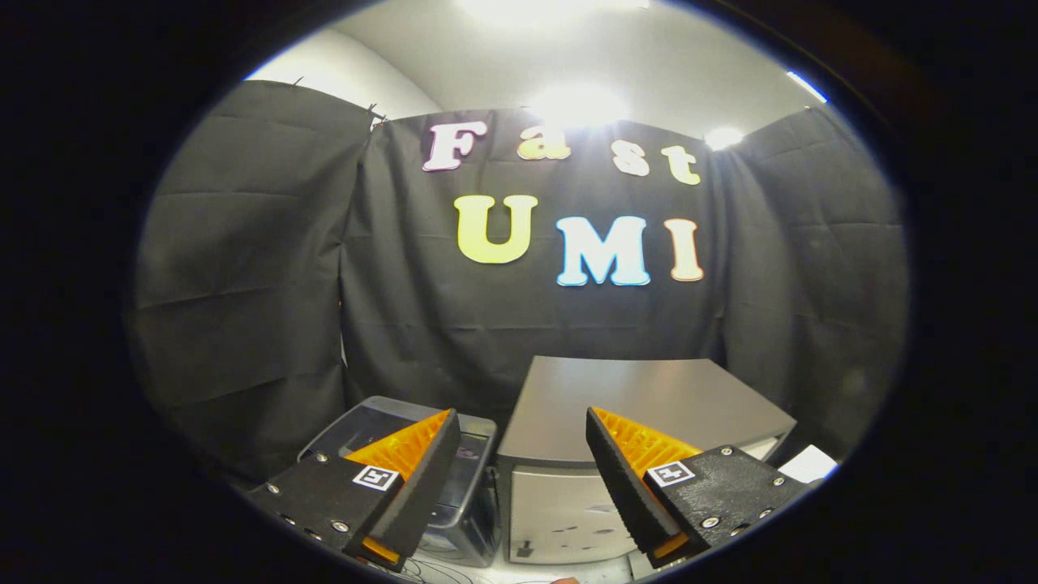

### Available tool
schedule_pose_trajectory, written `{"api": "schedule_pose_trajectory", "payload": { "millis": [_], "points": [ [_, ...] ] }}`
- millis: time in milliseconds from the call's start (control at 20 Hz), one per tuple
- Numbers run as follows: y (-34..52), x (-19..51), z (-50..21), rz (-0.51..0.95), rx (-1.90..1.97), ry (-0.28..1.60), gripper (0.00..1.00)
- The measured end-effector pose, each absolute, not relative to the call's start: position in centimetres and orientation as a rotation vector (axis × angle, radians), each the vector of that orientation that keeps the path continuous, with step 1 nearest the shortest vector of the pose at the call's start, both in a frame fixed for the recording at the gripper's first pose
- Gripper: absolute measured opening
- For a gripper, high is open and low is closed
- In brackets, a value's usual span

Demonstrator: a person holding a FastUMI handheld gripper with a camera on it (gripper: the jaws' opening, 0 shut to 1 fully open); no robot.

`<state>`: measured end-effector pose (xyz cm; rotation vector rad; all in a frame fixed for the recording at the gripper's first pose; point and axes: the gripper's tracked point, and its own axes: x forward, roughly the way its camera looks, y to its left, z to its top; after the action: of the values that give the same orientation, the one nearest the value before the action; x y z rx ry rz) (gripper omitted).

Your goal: Put the clothes into the washing machine and then close the washing machine lid.

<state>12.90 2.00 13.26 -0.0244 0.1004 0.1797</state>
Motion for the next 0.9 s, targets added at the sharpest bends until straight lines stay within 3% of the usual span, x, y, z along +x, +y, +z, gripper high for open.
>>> {"api": "schedule_pose_trajectory", "payload": {
  "millis": [500, 900],
  "points": [
    [-10.6, 6.6, 12.3, 0.027, 0.012, 0.088, 0.96],
    [-14.1, 2.8, 10.9, -0.01, 0.048, 0.089, 0.96]
  ]
}}
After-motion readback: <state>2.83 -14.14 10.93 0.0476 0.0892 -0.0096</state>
